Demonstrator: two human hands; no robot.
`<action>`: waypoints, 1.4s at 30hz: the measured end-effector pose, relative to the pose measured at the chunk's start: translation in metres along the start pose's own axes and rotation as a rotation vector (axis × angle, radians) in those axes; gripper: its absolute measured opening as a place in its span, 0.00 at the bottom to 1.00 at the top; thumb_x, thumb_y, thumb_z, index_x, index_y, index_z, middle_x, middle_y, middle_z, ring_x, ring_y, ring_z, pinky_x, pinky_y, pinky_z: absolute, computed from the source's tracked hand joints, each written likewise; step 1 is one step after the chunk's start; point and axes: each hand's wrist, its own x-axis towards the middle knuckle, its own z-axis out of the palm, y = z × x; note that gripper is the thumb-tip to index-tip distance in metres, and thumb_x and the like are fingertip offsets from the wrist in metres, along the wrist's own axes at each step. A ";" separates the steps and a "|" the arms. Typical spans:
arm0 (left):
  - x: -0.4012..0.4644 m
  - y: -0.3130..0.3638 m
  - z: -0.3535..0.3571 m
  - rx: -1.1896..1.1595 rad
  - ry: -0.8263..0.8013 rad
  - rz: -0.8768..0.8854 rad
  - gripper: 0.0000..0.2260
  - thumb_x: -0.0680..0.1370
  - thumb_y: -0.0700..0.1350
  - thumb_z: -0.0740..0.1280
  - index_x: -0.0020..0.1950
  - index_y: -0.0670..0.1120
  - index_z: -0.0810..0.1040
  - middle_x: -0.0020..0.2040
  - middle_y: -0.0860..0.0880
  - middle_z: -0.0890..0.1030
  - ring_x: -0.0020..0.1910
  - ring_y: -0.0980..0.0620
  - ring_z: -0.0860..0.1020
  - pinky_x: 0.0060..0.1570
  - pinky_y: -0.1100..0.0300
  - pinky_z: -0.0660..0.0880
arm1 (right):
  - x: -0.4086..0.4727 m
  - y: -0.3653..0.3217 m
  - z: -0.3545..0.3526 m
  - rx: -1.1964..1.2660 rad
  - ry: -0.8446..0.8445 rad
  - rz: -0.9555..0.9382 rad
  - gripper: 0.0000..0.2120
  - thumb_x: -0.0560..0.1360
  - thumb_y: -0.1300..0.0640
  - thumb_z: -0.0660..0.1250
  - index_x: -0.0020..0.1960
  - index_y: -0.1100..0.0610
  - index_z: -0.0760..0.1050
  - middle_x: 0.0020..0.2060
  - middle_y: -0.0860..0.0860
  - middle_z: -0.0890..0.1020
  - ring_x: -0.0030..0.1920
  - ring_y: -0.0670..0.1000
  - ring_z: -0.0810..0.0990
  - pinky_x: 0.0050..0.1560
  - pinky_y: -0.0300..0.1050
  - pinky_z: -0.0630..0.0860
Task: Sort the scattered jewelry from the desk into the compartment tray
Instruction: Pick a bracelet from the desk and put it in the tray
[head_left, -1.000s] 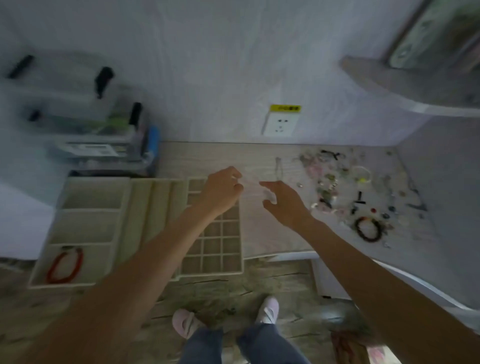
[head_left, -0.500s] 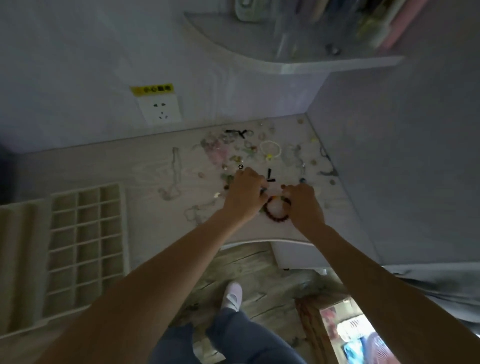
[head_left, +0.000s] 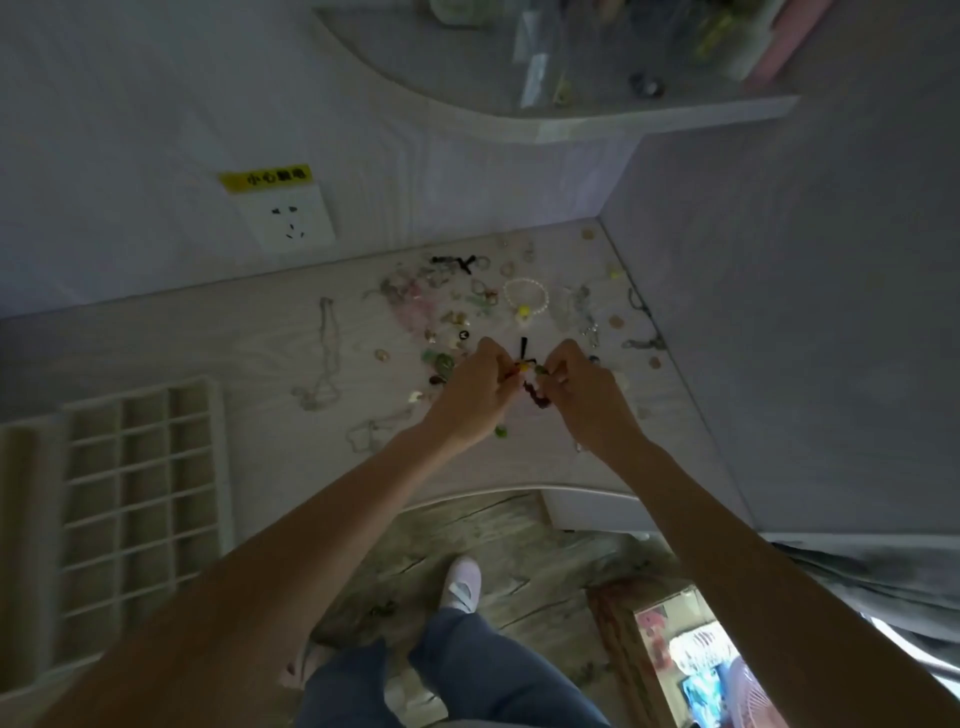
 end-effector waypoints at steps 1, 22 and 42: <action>-0.008 0.002 -0.015 -0.062 0.016 0.000 0.05 0.80 0.43 0.60 0.50 0.41 0.68 0.40 0.46 0.75 0.37 0.50 0.73 0.37 0.60 0.67 | 0.000 -0.014 -0.003 0.039 -0.005 -0.022 0.03 0.79 0.59 0.61 0.49 0.58 0.67 0.43 0.57 0.79 0.43 0.56 0.79 0.39 0.45 0.74; -0.307 -0.191 -0.296 -0.550 0.825 -0.408 0.13 0.73 0.26 0.64 0.40 0.44 0.69 0.40 0.47 0.78 0.37 0.50 0.79 0.37 0.62 0.79 | -0.070 -0.360 0.256 0.265 -0.723 -0.463 0.13 0.73 0.69 0.65 0.51 0.53 0.72 0.39 0.56 0.80 0.42 0.58 0.82 0.45 0.59 0.81; -0.403 -0.287 -0.266 -0.176 0.614 -0.710 0.13 0.76 0.33 0.62 0.61 0.39 0.73 0.57 0.41 0.78 0.53 0.47 0.76 0.49 0.60 0.72 | -0.136 -0.376 0.382 -0.518 -0.800 -0.897 0.09 0.78 0.60 0.61 0.57 0.58 0.74 0.51 0.56 0.76 0.50 0.54 0.75 0.47 0.44 0.71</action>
